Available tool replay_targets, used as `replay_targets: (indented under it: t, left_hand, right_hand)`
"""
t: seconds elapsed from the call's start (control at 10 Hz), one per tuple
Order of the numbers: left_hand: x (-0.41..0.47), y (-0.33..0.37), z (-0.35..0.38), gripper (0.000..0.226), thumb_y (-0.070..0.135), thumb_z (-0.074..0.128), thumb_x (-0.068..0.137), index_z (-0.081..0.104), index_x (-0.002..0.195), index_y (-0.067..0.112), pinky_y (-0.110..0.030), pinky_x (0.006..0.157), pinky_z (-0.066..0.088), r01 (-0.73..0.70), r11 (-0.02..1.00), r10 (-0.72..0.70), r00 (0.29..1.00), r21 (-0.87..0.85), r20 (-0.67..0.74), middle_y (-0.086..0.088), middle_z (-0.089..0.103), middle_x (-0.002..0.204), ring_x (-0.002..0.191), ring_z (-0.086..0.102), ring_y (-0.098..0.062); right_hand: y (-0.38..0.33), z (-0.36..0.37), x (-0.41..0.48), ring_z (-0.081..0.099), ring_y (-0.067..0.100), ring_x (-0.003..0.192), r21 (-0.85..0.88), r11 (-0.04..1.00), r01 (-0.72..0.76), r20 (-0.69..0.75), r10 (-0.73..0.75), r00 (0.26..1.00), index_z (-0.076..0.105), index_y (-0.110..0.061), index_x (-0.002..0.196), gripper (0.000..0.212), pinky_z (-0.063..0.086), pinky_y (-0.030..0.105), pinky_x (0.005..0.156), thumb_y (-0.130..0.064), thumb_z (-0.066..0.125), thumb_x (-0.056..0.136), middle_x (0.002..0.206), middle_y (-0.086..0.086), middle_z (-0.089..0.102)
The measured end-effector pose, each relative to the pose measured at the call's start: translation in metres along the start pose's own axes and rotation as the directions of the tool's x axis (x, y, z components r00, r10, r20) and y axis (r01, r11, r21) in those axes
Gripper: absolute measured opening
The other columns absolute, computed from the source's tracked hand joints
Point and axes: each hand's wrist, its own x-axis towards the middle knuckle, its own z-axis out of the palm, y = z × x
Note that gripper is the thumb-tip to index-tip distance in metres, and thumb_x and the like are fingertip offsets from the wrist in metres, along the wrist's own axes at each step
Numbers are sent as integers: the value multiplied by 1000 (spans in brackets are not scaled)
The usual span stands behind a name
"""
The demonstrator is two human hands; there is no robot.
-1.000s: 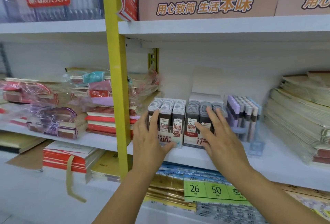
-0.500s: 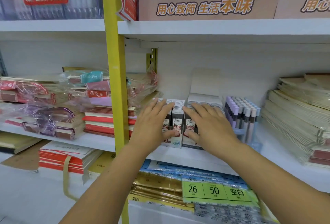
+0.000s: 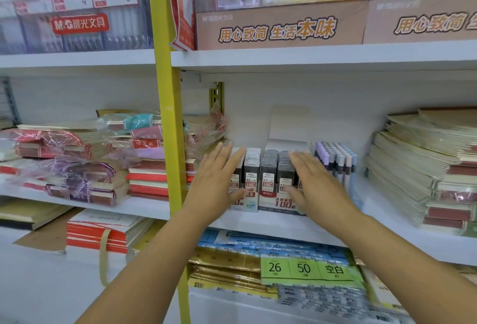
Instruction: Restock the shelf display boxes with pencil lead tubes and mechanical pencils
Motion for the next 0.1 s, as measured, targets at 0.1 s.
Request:
replay_targets:
  t: [0.1]
  left_hand:
    - [-32, 9, -23, 72, 55, 59, 91, 31, 153, 31, -37, 120, 23, -71, 997, 68, 984, -12, -166, 6, 33, 161, 148, 27, -14]
  right_hand:
    - [-2, -19, -44, 16, -3, 144, 165, 986, 38, -137, -15, 991, 21, -34, 151, 63, 22, 29, 117, -55, 40, 95, 156, -16, 26]
